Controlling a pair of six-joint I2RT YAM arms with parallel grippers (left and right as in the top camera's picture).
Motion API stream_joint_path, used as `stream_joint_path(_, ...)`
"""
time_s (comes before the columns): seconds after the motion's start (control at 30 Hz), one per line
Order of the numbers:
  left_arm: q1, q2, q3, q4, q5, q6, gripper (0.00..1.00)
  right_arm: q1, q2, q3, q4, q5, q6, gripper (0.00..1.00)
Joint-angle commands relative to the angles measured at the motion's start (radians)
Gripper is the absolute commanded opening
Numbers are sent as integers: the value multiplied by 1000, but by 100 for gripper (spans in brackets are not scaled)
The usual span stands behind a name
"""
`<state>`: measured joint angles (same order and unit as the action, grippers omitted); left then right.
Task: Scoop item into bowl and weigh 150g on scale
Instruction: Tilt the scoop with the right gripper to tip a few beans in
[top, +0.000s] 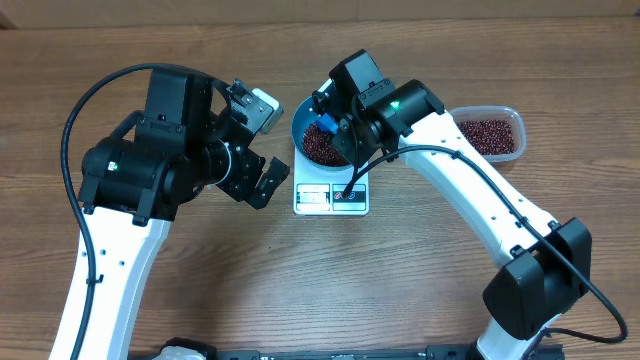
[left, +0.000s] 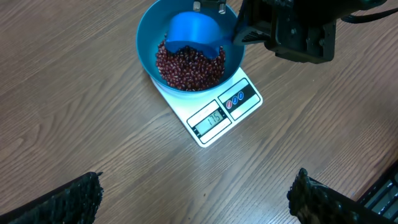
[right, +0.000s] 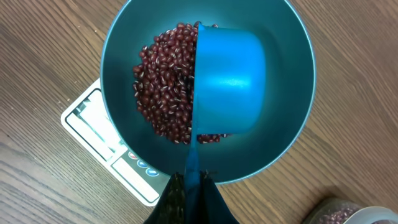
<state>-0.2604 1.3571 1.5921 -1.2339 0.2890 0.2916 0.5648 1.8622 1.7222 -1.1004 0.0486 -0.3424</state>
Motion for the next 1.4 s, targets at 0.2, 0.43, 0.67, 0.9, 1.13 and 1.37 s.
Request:
stream_joint_path(0.2, -2, -4, 14, 4, 15, 16, 100, -44, 1, 58, -5, -89, 89, 4)
stream_joint_path(0.43, -2, -4, 14, 4, 15, 16, 99, -121, 0, 92, -12, -276, 111, 4)
stream_joint_path(0.67, -2, -4, 14, 4, 15, 16, 100, -171, 0, 92, -18, -362, 115, 4)
stream_joint_path(0.9, -2, -4, 14, 4, 15, 16, 100, -201, -4, 92, -25, -391, 130, 4)
stream_joint_path(1.13, -2, -4, 14, 4, 15, 16, 99, -201, -41, 93, -22, -363, 130, 4)
stream_joint_path(1.37, -2, -4, 14, 4, 15, 16, 100, -109, -95, 93, -27, -112, 129, 4)
